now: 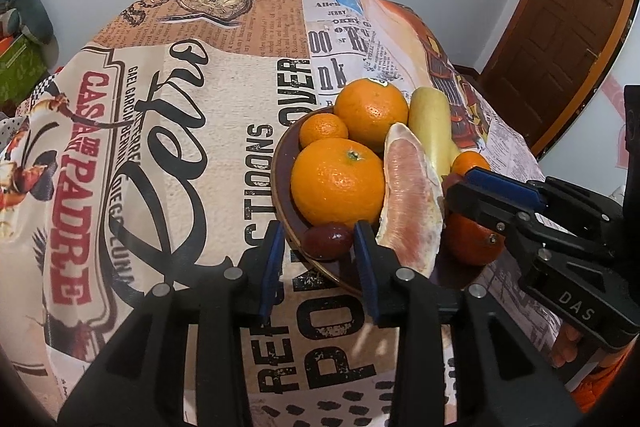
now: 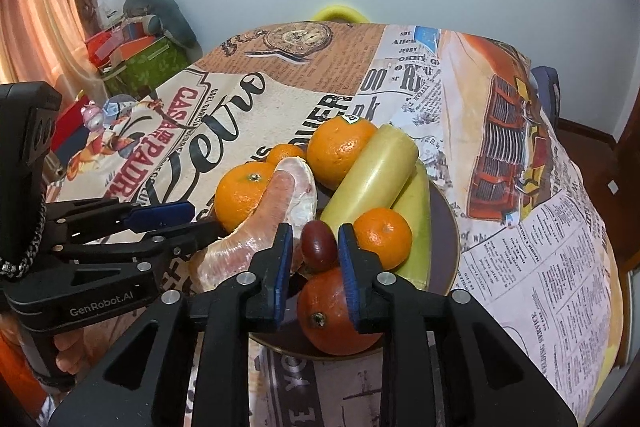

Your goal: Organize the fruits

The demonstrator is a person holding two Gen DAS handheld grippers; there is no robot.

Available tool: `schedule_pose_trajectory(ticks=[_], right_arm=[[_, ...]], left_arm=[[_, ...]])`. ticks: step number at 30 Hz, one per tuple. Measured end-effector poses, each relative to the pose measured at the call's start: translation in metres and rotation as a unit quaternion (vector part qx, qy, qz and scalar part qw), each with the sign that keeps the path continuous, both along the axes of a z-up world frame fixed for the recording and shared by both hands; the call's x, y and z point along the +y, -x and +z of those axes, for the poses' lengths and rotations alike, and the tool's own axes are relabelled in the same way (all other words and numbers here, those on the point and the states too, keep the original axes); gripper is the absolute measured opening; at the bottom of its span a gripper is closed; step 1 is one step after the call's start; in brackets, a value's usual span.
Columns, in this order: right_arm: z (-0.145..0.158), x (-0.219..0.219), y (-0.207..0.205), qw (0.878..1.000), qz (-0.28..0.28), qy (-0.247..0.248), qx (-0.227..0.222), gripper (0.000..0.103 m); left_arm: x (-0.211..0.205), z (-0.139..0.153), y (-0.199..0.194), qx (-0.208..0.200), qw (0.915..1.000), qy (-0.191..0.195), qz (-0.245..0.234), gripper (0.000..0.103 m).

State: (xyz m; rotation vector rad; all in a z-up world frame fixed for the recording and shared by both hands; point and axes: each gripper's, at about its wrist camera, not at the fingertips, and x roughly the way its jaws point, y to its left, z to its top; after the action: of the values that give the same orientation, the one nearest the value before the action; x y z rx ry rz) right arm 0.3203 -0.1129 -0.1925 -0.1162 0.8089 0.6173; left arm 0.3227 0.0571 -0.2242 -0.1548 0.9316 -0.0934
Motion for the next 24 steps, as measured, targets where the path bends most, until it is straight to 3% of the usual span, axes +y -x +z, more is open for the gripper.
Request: schedule_pose_trajectory(ticks=[5, 10, 16, 24], right_arm=[[0.009, -0.004, 0.005, 1.0, -0.006, -0.003, -0.009, 0.022], [0.036, -0.016, 0.022, 0.999, -0.015, -0.014, -0.034, 0.022], [0.082, -0.033, 0.056, 0.996, -0.031, -0.024, -0.084, 0.022], [0.154, -0.057, 0.128, 0.983, -0.04, -0.06, -0.168, 0.022]], left_arm=[[-0.001, 0.009, 0.007, -0.006, 1.0, 0.0, 0.002, 0.036], [-0.004, 0.037, 0.026, -0.033, 0.9994, -0.009, 0.004, 0.036], [-0.012, 0.098, 0.069, -0.098, 0.9949, -0.021, 0.009, 0.036], [-0.032, 0.185, 0.15, -0.204, 0.9784, -0.029, 0.008, 0.036]])
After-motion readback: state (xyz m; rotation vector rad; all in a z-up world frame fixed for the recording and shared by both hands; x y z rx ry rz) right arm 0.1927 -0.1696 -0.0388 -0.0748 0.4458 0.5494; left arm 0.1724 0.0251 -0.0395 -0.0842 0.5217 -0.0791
